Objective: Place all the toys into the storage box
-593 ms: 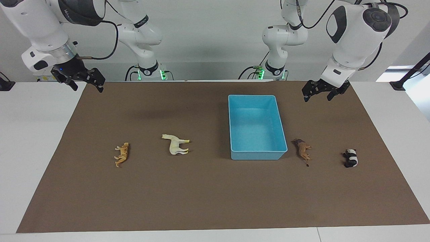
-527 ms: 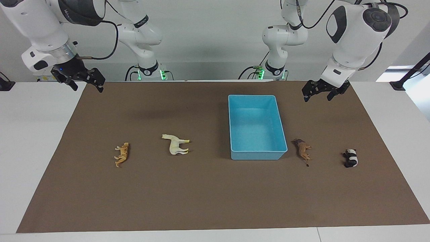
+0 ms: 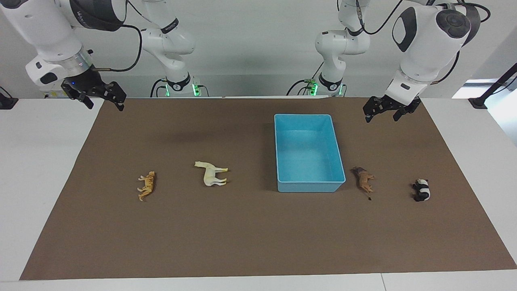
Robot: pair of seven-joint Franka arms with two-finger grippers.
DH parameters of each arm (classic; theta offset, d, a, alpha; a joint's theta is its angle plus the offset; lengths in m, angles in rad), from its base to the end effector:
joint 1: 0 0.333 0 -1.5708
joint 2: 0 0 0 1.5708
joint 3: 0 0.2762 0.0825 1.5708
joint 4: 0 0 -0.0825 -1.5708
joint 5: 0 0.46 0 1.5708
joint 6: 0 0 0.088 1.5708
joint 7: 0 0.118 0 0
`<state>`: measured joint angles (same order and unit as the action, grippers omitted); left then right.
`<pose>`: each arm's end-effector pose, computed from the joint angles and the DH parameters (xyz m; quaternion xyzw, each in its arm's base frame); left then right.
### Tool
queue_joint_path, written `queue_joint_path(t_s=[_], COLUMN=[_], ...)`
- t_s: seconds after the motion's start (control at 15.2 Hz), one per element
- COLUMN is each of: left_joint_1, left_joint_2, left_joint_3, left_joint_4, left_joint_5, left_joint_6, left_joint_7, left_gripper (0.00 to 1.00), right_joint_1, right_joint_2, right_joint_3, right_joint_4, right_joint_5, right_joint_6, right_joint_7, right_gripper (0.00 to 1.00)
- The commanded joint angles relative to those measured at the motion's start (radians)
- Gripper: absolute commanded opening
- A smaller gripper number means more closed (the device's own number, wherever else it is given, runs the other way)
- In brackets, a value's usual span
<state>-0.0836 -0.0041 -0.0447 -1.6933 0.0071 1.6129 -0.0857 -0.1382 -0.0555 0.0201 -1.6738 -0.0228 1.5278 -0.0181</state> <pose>0.6216 -0.0794 0.5128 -0.9990 0.0216 0.0375 0.0077 0.6029 -0.0741 0.5485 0.9977 -0.0499 -0.0459 0.0088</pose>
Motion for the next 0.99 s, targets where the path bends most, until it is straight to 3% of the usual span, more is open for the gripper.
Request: queue_joint_path(t_s=[0.0, 0.26, 0.53, 0.92], left_joint_1=[0.011, 0.011, 0.011, 0.013], left_joint_2=[-0.013, -0.013, -0.011, -0.028], left_joint_3=[-0.003, -0.003, -0.003, 0.0], left_joint_4=[-0.005, -0.005, -0.005, -0.016], left_joint_5=[-0.009, -0.009, -0.009, -0.009], left_joint_6=[0.007, 0.007, 0.007, 0.013], left_joint_7=[0.012, 0.012, 0.012, 0.003], left_gripper=[1.0, 1.0, 1.0, 1.0], right_joint_1=[-0.015, -0.014, -0.006, 0.002], right_joint_2=[-0.009, -0.021, -0.011, 0.152], right_joint_3=[0.009, 0.009, 0.011, 0.012], right_joint_4=[0.003, -0.027, -0.136, -0.219], right_joint_5=[-0.005, -0.005, -0.006, -0.005], right_joint_6=[-0.037, -0.017, 0.153, 0.425], right_joint_7=[0.012, 0.01, 0.013, 0.027], right_gripper=[1.0, 1.0, 1.0, 1.0])
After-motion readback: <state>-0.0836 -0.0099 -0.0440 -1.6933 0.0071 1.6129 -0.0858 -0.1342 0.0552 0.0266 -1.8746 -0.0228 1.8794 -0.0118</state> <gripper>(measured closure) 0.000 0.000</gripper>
